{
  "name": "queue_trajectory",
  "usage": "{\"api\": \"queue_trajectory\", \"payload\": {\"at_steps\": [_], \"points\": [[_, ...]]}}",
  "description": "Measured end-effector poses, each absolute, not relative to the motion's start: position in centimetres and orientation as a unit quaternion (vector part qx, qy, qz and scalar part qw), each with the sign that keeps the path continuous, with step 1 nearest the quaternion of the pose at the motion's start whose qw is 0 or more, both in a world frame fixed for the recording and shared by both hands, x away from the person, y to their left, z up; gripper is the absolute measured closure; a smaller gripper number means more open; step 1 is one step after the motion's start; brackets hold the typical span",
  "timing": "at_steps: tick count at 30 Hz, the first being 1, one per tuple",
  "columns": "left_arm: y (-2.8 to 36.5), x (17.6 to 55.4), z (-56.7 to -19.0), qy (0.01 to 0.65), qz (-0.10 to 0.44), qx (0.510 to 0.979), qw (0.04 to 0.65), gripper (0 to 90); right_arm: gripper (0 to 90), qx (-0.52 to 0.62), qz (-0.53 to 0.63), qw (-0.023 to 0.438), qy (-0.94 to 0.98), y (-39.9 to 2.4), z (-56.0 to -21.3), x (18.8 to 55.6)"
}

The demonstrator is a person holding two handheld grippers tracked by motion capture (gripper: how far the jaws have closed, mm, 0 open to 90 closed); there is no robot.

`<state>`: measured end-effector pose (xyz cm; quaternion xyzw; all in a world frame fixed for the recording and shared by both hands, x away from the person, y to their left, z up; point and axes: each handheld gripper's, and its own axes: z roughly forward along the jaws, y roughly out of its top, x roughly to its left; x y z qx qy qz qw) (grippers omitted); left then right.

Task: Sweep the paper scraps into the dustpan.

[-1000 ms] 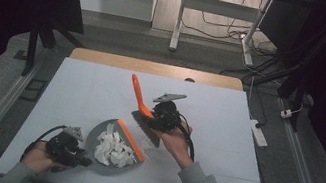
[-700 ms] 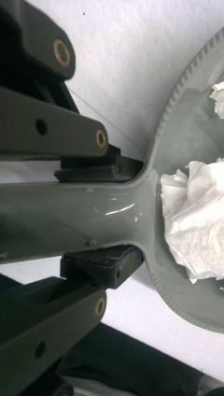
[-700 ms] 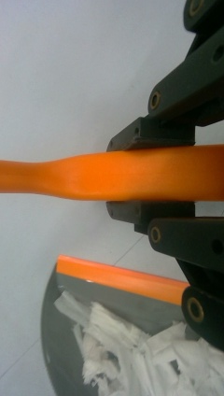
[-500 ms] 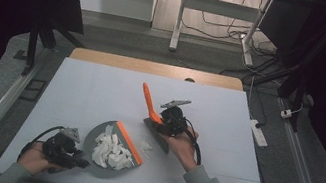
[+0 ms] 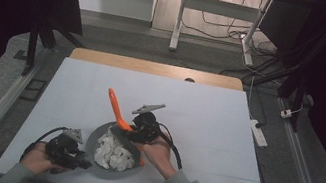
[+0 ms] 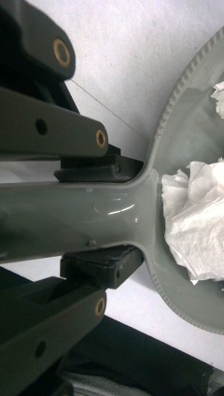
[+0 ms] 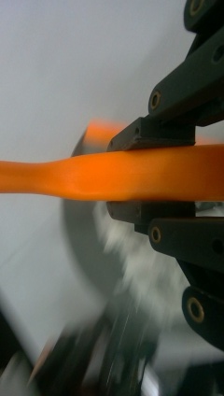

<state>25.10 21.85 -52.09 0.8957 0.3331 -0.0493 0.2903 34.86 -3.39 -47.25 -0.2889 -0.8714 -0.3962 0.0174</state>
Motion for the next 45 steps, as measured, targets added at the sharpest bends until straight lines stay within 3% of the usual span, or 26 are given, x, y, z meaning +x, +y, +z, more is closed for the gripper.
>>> {"api": "queue_trajectory", "payload": {"at_steps": [1, 10, 18, 21, 25, 30, 37, 45], "points": [[21.9, 25.1, -52.1, 0.333, -0.049, 0.896, 0.290, 61.9, 70.3, -0.290, -0.408, 0.032, -0.865, -3.3, -46.9, 34.8], [21.9, 25.1, -52.2, 0.332, -0.050, 0.896, 0.289, 61.9, 70.3, -0.309, -0.425, -0.027, -0.850, -6.1, -44.8, 35.7], [21.9, 25.2, -52.3, 0.334, -0.050, 0.896, 0.289, 61.9, 70.3, -0.336, -0.389, -0.070, -0.855, -7.9, -46.8, 37.4], [21.9, 25.2, -52.3, 0.334, -0.051, 0.896, 0.289, 61.9, 70.3, -0.341, -0.379, -0.058, -0.858, -7.3, -48.1, 37.8], [21.9, 25.2, -52.3, 0.334, -0.051, 0.896, 0.289, 61.9, 70.4, -0.336, -0.400, -0.002, -0.853, -5.6, -48.6, 37.4], [21.9, 25.2, -52.3, 0.335, -0.051, 0.895, 0.291, 61.9, 70.4, -0.315, -0.419, 0.017, -0.851, -4.6, -47.8, 36.4], [21.9, 25.2, -52.3, 0.335, -0.048, 0.893, 0.296, 61.9, 70.3, -0.331, -0.440, -0.026, -0.834, -7.6, -45.6, 36.6], [22.1, 25.2, -52.2, 0.338, -0.045, 0.888, 0.310, 61.9, 70.3, -0.341, -0.461, -0.039, -0.818, -10.2, -45.0, 36.8]]}}
